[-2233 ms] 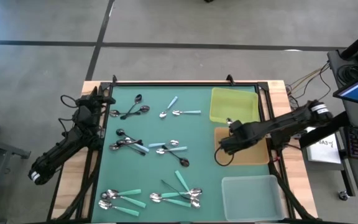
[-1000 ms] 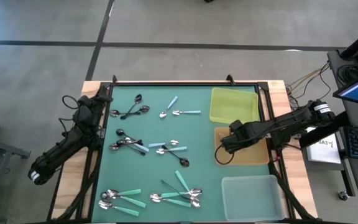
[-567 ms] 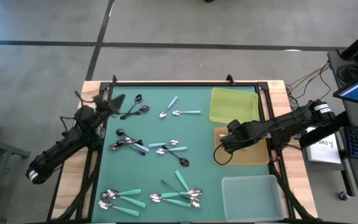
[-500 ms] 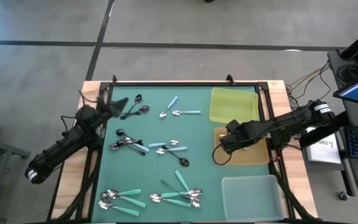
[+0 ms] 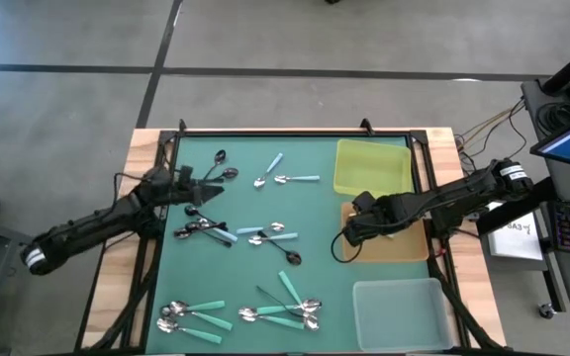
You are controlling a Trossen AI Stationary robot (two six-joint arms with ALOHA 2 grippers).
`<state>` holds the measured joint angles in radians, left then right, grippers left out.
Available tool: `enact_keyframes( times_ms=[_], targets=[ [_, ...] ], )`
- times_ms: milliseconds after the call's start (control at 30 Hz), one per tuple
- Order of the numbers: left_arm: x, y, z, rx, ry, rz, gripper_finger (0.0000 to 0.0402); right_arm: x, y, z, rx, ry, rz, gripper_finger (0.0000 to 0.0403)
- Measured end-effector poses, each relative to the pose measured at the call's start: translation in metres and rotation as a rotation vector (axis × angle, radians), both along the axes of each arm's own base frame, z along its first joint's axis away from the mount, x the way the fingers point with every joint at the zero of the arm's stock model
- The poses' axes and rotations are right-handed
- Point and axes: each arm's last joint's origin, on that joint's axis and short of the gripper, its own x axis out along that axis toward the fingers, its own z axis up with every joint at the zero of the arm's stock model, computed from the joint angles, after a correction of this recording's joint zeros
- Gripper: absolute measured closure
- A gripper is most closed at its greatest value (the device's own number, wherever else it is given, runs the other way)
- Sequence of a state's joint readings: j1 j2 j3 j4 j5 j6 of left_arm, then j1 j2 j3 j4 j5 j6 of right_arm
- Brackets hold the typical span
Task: Sort silverware by color (type)
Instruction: Put the blue spoon into the orange bin
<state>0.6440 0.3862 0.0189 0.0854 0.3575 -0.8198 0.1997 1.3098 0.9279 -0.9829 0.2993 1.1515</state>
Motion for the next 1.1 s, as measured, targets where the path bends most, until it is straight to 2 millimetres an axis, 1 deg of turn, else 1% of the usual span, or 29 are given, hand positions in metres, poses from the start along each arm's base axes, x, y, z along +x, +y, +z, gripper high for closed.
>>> enact_keyframes(
  times_ms=[67,133,200,300,433,533,600,700,833,1100],
  targets=[
    [0.002,0.000,-0.002,0.007,0.029,0.000,0.0318,0.000,0.000,0.000,0.000,0.002,0.000,0.0270],
    [0.005,0.002,0.000,0.020,0.060,-0.005,0.0318,0.000,0.000,0.000,0.000,0.002,-0.002,0.0268],
    [0.009,0.006,0.007,0.058,0.082,-0.001,0.0318,0.000,-0.001,0.000,0.000,0.002,-0.003,0.0269],
    [0.018,0.014,0.026,0.157,0.120,0.024,0.0318,0.000,-0.001,0.000,-0.006,0.009,0.018,0.0272],
    [0.030,0.031,0.047,0.297,0.291,0.170,0.0318,0.000,-0.003,0.000,-0.042,0.037,0.105,0.0275],
    [0.042,0.045,0.055,0.343,0.452,0.265,0.0318,0.000,-0.008,0.000,-0.062,0.056,0.149,0.0275],
    [0.053,0.054,0.057,0.332,0.505,0.271,0.0318,0.001,-0.012,0.000,-0.091,0.059,0.144,0.0275],
    [0.072,0.067,0.058,0.317,0.567,0.219,0.0316,0.002,-0.021,0.001,-0.140,0.065,0.123,0.0275],
    [0.098,0.086,0.049,0.249,0.646,0.196,0.0314,0.002,-0.034,0.001,-0.168,0.082,0.098,0.0275],
    [0.163,0.119,0.044,0.223,0.699,0.118,0.0313,0.001,-0.061,0.001,-0.183,0.141,0.124,0.0275]
  ],
)
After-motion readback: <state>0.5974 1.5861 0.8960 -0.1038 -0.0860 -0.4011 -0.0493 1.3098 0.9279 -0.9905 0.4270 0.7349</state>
